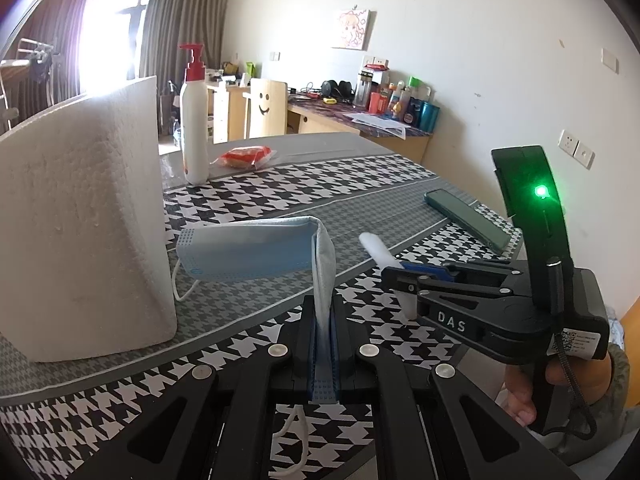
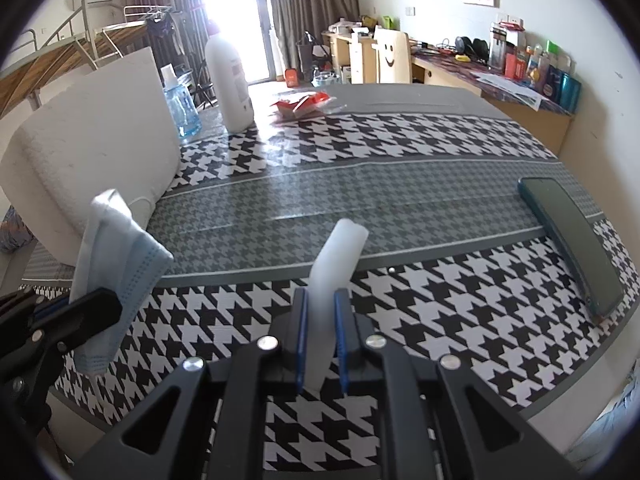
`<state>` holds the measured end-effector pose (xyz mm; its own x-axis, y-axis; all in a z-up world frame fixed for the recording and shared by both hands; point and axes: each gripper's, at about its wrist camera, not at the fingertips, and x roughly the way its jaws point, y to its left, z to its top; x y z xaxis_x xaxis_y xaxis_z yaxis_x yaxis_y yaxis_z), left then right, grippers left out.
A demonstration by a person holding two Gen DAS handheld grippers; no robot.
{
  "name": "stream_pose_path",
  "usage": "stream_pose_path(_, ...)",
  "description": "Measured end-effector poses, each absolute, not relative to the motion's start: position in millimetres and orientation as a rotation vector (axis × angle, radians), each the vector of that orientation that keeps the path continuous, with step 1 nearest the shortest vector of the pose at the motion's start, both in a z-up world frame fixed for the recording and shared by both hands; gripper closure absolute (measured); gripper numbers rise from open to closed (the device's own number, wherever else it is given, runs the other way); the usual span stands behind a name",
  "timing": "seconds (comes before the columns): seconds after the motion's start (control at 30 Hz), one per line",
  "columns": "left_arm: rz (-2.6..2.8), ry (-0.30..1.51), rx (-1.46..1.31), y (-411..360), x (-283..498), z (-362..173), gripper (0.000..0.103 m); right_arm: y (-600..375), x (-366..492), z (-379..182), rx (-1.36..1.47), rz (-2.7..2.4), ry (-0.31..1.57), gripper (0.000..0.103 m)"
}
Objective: Organize soft objects
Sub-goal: 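Lift the blue mask toward the foam box with the left tool while the right tool carries the tube there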
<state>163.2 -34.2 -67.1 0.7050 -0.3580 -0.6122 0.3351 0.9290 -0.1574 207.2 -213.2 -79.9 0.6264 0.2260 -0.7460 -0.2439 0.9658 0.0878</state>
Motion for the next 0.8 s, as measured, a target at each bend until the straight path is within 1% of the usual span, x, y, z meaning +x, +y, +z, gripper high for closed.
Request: stream_pose_path(0.8,-0.381,0.624,-0.007,-34.9,148.0,-46.1,0.097,-228.8,193.2,-53.0,0.019,0.291,0.761,0.087)
